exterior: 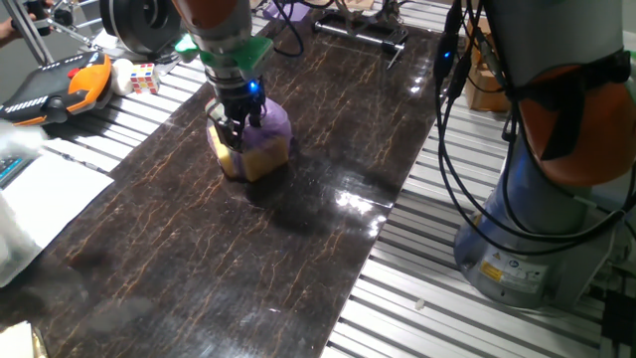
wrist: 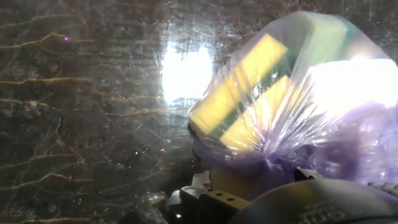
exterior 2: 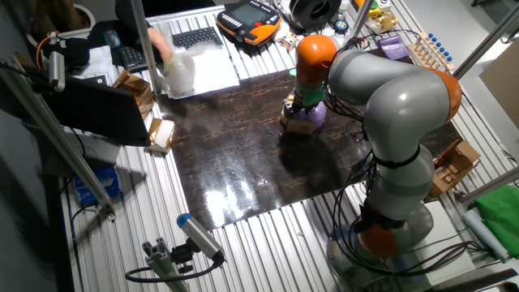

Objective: Pick up a bag of things

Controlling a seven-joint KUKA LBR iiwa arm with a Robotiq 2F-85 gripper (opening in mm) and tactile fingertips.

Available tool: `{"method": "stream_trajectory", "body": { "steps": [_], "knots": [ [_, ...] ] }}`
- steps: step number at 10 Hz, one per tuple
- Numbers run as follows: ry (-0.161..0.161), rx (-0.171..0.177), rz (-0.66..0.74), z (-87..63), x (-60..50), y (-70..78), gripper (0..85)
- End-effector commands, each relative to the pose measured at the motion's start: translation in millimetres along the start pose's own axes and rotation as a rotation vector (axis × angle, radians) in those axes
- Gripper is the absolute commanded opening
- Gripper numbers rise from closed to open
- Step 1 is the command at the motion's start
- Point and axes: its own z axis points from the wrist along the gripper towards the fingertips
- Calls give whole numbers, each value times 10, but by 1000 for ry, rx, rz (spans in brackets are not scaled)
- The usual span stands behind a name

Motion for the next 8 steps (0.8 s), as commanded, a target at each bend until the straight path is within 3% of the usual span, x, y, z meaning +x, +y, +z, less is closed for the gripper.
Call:
{"method": "stream_trajectory", "body": {
  "steps": [1, 8],
  "knots": [
    [-4, 1, 2, 2, 2, 3, 687],
    [-4, -2, 1, 16, 17, 9, 693]
  ]
}}
